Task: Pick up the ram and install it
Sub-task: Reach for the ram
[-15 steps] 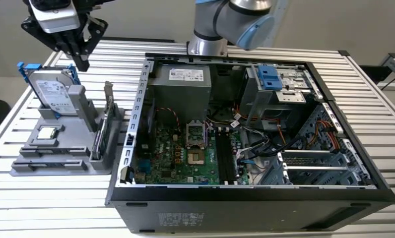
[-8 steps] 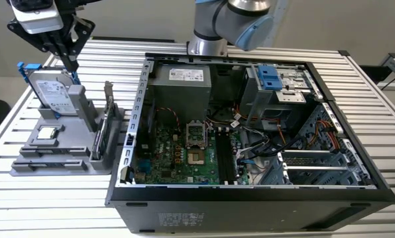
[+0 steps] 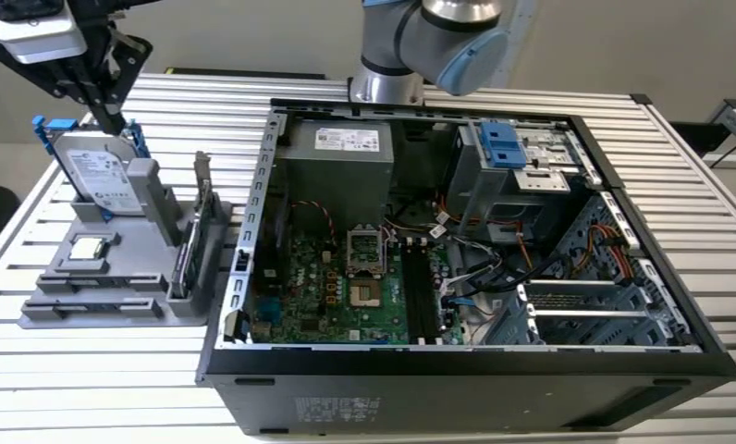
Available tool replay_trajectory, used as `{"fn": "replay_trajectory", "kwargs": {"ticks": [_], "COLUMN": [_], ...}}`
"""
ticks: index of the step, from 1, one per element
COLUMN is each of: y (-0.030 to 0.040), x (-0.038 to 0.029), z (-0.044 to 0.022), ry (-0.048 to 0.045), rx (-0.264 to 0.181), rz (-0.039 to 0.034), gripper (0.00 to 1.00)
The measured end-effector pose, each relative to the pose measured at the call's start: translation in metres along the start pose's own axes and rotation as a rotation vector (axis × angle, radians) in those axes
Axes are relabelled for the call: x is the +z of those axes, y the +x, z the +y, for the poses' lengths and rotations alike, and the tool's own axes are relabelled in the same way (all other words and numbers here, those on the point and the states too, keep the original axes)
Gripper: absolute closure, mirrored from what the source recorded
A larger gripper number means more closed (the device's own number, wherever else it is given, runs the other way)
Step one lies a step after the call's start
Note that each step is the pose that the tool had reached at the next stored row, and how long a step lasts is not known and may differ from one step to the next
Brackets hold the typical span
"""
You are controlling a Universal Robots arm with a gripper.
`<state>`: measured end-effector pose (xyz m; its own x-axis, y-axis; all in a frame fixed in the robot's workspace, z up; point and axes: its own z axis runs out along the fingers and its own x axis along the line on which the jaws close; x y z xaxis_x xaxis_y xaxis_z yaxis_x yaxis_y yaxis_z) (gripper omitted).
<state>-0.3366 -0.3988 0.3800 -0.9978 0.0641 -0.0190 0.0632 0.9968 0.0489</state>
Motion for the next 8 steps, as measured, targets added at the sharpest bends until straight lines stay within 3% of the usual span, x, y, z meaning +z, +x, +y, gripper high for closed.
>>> {"fn": "replay_trajectory", "kwargs": {"ticks": [8], "y": [0.0126], "x": [0.0], "z": [-0.0007], "ry": [-0.0005], "rx": [-0.017], "rz": [0.0008], "gripper": [1.0]}}
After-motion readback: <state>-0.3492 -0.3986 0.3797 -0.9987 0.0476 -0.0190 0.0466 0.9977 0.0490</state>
